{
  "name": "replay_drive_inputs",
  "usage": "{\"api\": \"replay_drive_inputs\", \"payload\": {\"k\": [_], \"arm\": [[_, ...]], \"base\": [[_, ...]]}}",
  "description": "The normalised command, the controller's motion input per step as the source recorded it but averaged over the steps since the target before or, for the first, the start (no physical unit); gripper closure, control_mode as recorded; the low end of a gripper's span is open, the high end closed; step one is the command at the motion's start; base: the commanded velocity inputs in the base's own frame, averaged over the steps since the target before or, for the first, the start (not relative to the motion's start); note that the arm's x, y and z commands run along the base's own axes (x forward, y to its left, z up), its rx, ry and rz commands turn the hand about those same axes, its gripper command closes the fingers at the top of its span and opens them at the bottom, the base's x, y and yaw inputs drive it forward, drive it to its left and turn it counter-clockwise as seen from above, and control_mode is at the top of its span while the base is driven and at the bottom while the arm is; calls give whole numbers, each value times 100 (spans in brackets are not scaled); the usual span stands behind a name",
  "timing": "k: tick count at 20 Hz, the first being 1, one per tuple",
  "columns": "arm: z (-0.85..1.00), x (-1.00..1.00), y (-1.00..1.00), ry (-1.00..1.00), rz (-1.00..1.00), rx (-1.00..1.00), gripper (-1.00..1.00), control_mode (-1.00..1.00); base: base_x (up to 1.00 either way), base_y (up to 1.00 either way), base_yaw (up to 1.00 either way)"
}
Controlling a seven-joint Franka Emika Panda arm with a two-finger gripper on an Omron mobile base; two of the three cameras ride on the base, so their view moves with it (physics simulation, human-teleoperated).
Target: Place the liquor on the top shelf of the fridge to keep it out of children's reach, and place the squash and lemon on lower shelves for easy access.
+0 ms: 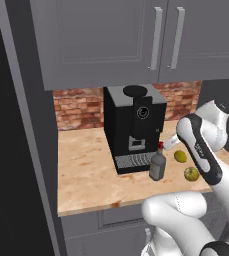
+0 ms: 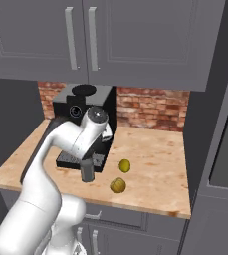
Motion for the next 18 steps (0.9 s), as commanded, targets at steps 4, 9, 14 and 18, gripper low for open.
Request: {"api": "replay_drive_inputs", "payload": {"k": [4, 9, 14, 18], "arm": [[-33, 0, -16, -16, 20, 16, -100, -100], [-27, 0, 0, -19, 10, 20, -100, -100], [-17, 0, 0, -13, 8, 18, -100, -100], [-11, 0, 0, -4, 11, 11, -100, -100]], "base": [[0, 0, 0], [0, 0, 0], [0, 0, 0], [0, 0, 0]]}}
